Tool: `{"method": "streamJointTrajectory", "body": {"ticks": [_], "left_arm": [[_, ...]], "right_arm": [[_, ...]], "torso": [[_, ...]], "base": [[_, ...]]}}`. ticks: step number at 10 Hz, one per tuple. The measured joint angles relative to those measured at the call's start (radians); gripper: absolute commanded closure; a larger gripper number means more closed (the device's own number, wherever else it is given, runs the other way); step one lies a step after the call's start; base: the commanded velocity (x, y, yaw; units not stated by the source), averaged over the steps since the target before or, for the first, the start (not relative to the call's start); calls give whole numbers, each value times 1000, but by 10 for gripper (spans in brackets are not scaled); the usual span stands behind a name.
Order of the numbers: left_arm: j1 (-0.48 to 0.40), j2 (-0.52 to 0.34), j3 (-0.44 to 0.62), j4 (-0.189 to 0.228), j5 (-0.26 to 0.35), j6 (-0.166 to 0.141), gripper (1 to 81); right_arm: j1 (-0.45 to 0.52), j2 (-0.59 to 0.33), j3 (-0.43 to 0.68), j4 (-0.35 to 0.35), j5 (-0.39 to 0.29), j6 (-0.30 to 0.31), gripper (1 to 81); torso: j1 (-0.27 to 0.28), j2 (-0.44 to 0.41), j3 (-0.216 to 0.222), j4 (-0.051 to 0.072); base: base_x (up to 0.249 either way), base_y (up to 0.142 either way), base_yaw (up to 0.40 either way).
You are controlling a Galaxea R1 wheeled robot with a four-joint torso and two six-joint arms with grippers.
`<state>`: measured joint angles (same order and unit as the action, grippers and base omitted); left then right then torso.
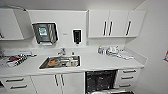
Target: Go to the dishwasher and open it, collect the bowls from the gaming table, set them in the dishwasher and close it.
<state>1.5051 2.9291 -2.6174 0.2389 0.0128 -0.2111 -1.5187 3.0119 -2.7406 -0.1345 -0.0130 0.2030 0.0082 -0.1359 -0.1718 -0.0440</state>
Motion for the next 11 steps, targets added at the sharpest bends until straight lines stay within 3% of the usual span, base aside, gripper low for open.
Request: {"method": "streamJointTrajectory", "body": {"ticks": [4,11], "left_arm": [[0,27,-16,-25,-16,-2,10],[0,27,-17,-26,-17,-1,10]], "right_arm": [[-35,41,-98,54,34,-5,10],[4,46,-78,64,35,-12,10]], "torso": [[0,0,0,0],[0,0,0,0]], "base": [[0,0,0],[-14,0,0]]}}
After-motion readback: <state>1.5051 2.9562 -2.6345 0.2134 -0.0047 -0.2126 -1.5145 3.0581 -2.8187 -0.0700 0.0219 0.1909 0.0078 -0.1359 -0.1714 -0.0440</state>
